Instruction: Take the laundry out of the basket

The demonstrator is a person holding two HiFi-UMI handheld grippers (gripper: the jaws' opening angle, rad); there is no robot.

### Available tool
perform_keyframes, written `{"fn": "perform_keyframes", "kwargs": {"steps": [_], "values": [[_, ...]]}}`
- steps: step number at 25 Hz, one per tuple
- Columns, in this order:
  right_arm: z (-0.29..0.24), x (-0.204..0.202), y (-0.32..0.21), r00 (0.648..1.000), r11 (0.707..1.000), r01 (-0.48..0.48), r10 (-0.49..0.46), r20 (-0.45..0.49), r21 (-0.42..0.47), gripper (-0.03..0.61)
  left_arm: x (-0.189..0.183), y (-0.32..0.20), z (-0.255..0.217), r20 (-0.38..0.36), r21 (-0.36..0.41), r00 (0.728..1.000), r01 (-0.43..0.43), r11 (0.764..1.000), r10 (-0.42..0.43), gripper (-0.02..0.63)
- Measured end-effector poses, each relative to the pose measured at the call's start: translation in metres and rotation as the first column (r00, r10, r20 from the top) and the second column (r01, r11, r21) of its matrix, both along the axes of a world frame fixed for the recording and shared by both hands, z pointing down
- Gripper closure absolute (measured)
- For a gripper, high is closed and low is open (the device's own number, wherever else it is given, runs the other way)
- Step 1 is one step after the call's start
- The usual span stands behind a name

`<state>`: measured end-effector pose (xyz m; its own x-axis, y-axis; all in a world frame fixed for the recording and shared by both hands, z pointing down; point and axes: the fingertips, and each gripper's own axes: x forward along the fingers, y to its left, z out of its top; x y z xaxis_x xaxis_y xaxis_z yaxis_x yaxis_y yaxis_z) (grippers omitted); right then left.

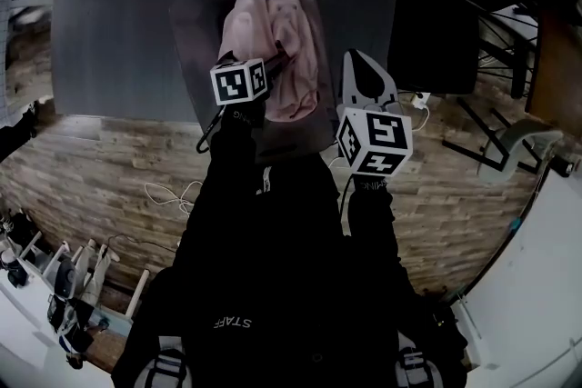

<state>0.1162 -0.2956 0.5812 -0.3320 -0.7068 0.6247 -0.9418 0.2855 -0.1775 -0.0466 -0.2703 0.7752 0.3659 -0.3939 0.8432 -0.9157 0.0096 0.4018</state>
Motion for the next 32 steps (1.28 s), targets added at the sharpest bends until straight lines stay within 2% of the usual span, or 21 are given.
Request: {"fn": "perform_keyframes", "kwargs": {"steps": [9,19,23,27,32], "values": [[0.013,0.007,0.001,1.000,1.000,-0.013,0.013,-0.005,-0.023,0.563,0.007,-0.005,0.040,0.011,-0.083,1.000,-0.019,0.996,0.020,0.031],[0.017,0.015,0.005,0.999,0.999,-0.032,0.032,-0.009,-0.026,0.565,0.009,-0.010,0.047,0.012,-0.070,0.999,-0.031,0.997,0.032,0.037],[0.014,0.018,0.008,0.999,0.999,-0.040,0.040,-0.013,-0.020,0.563,0.012,-0.011,0.039,0.000,-0.053,0.999,-0.035,0.998,0.035,0.156],[0.004,0.018,0.014,0.999,0.999,-0.048,0.047,-0.010,-0.002,0.565,0.015,-0.013,0.019,0.041,0.006,0.997,-0.063,0.998,0.063,0.350],[-0.013,0.020,0.020,0.998,0.998,-0.061,0.061,-0.003,0.034,0.563,0.013,-0.014,0.001,0.051,0.047,0.997,-0.064,0.997,0.061,0.432]]}}
